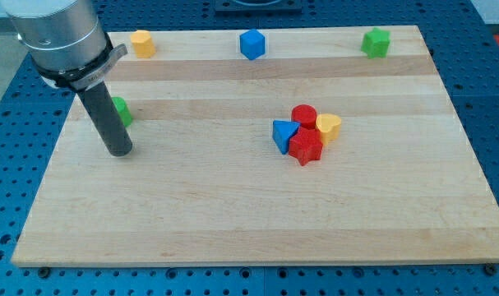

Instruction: Move the green circle towards the center

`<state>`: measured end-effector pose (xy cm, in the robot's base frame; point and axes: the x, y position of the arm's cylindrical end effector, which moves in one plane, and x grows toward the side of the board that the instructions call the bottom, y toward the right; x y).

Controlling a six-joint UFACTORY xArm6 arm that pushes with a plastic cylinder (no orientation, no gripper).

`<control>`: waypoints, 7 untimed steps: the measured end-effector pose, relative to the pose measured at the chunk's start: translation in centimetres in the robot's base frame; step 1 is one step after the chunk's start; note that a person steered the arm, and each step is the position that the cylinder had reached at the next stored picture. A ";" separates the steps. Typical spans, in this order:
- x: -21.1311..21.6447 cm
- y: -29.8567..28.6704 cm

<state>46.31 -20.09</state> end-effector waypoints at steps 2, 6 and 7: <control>0.0 -3.8; -5.8 -5.1; -5.9 -0.8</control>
<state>40.40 -20.89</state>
